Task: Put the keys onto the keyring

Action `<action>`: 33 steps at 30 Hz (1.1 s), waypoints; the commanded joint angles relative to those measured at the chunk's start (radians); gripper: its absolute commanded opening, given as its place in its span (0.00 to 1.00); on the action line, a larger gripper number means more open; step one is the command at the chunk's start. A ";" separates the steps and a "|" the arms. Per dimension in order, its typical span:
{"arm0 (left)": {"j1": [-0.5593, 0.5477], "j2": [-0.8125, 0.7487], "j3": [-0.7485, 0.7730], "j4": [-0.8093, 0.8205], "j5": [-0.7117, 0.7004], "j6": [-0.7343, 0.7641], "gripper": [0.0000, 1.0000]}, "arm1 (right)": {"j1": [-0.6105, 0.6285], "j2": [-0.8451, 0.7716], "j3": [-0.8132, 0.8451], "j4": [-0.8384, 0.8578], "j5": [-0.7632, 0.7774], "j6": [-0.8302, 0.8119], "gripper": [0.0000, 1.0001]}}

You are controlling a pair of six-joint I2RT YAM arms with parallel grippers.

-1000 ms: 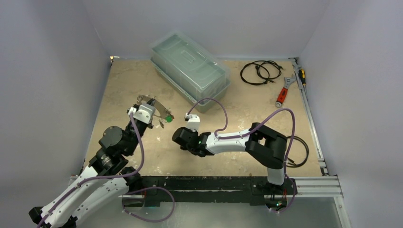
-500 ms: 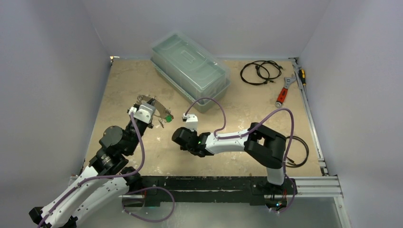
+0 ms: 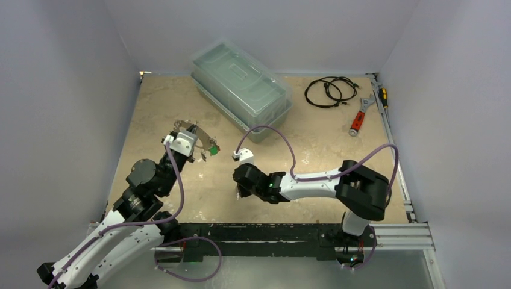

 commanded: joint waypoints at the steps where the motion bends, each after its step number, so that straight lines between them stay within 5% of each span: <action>1: 0.009 0.002 0.009 0.068 0.016 -0.015 0.00 | 0.002 -0.080 -0.060 0.079 -0.101 -0.086 0.00; 7: 0.012 0.005 0.009 0.068 0.020 -0.018 0.00 | 0.002 -0.094 -0.087 0.044 -0.131 -0.119 0.01; 15: 0.015 0.007 0.008 0.068 0.022 -0.019 0.00 | 0.002 -0.130 -0.130 0.075 -0.124 -0.123 0.34; 33: 0.022 0.008 0.008 0.069 0.024 -0.021 0.00 | 0.002 -0.149 -0.178 0.193 -0.144 -0.219 0.47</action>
